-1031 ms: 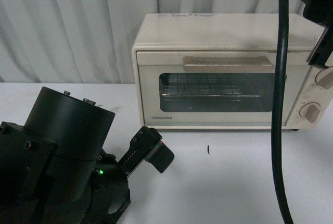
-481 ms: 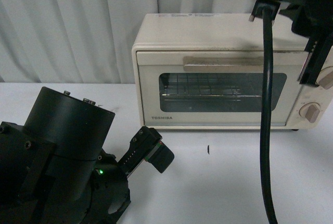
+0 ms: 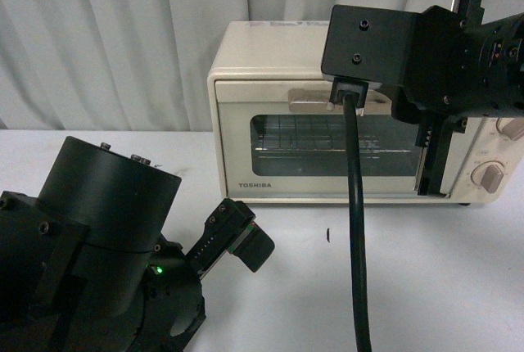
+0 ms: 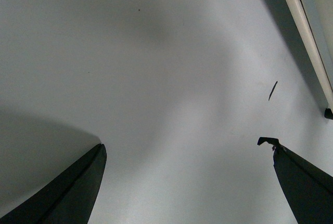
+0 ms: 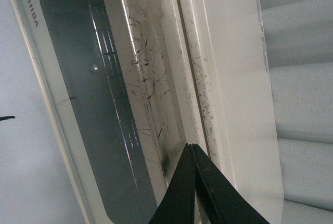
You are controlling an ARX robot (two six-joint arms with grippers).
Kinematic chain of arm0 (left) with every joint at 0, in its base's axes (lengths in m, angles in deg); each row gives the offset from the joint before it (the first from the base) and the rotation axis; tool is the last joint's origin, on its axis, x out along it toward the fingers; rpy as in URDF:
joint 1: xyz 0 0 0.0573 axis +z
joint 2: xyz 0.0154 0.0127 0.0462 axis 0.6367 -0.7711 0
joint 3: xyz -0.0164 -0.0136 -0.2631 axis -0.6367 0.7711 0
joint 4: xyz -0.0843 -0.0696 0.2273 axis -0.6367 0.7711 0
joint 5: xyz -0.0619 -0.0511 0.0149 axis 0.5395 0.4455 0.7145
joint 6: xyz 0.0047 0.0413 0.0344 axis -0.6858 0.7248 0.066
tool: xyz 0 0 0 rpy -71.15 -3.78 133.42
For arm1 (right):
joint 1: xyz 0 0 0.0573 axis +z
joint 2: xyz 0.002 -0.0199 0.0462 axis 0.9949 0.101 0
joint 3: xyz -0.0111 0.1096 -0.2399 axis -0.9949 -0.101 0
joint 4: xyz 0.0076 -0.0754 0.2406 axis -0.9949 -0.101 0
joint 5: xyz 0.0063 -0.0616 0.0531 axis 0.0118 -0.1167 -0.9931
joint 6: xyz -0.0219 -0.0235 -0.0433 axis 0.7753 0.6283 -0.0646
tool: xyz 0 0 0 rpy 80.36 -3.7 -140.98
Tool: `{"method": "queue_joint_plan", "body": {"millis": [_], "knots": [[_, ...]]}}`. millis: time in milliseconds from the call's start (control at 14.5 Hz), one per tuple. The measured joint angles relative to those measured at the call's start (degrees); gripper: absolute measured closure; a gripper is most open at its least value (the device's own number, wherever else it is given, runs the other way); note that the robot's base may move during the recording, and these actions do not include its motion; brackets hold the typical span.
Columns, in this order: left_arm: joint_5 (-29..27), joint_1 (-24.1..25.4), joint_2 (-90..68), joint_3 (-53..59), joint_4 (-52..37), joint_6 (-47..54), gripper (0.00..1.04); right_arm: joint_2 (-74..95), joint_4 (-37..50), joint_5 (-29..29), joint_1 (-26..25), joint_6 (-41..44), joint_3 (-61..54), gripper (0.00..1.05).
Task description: Open oven
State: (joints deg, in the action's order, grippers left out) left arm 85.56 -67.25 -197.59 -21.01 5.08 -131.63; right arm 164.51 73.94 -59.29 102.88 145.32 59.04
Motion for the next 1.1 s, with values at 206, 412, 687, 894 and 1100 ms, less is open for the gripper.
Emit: {"method": "queue_joint_plan", "body": {"millis": [206,412,687,894,1100], "knots": [[0.0,0.0,0.0,0.0,0.0,0.0,0.07,0.7,-0.1,-0.6,-1.0,0.0,1.1,1.03],[0.0,0.0,0.0,0.0,0.0,0.0,0.07,1.7,-0.1,-1.2,-2.0,-1.0,1.2,1.03],[0.0,0.0,0.0,0.0,0.0,0.0,0.07,1.6,-0.4,-2.4,-2.3,-4.3,0.9,1.03],[0.0,0.0,0.0,0.0,0.0,0.0,0.07,0.9,-1.3,-3.4,-2.6,-6.9,0.1,1.03],[0.0,0.0,0.0,0.0,0.0,0.0,0.07,0.2,-2.3,-4.4,-3.5,-9.1,-0.6,1.03]]}}
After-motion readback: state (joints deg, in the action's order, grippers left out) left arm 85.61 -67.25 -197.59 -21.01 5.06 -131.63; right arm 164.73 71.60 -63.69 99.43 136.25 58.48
